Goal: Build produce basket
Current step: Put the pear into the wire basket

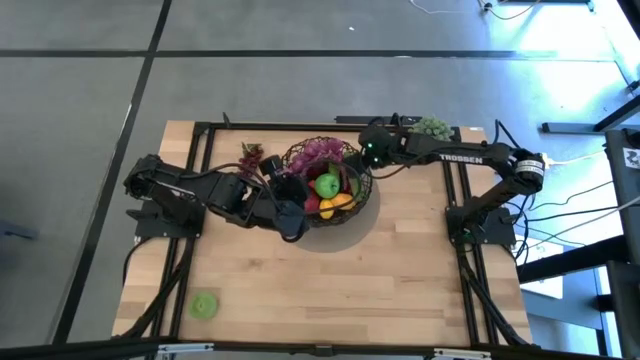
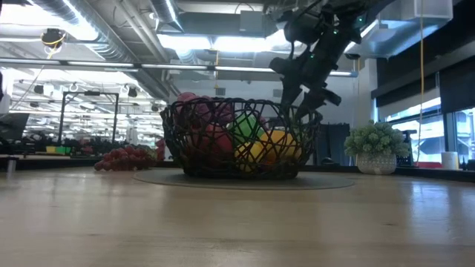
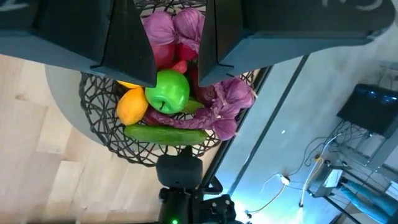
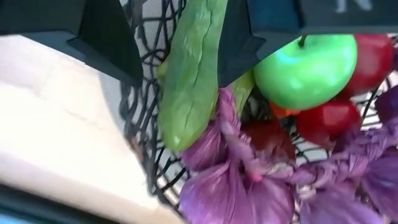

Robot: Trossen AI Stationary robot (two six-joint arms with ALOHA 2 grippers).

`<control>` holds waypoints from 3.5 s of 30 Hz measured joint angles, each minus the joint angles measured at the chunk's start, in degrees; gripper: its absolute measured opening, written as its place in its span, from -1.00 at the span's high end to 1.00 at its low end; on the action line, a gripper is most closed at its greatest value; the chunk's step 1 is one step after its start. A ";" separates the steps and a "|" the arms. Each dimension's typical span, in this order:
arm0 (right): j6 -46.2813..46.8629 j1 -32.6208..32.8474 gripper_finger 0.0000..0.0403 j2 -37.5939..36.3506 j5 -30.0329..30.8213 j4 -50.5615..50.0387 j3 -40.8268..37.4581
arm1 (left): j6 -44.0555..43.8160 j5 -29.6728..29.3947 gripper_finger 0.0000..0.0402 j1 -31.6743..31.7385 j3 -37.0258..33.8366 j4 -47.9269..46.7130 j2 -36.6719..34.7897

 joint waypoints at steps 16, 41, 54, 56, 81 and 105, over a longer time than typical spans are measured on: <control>-16.26 8.64 -0.03 -8.22 6.28 -3.57 8.42 | -21.46 7.10 0.45 -1.25 0.00 -18.02 -2.72; -39.16 27.82 -0.03 -13.49 -19.82 -5.35 8.10 | -47.02 36.45 0.45 -22.16 -0.02 -26.10 -4.85; -38.97 31.12 -0.03 -13.51 -27.18 -8.17 8.08 | -67.59 40.90 0.45 -40.65 -11.31 -22.69 -4.79; -38.56 31.69 -0.03 -13.51 -27.21 -8.17 8.08 | -71.61 40.82 0.45 -42.72 -12.48 -20.63 -4.79; -36.08 34.21 -0.03 -13.49 -26.75 -8.04 8.08 | -90.08 36.51 0.45 -50.06 -20.63 -5.99 -4.79; -36.01 34.21 -0.03 -13.49 -26.73 -8.04 8.08 | -110.01 30.65 0.45 -50.03 -20.63 -5.90 -4.79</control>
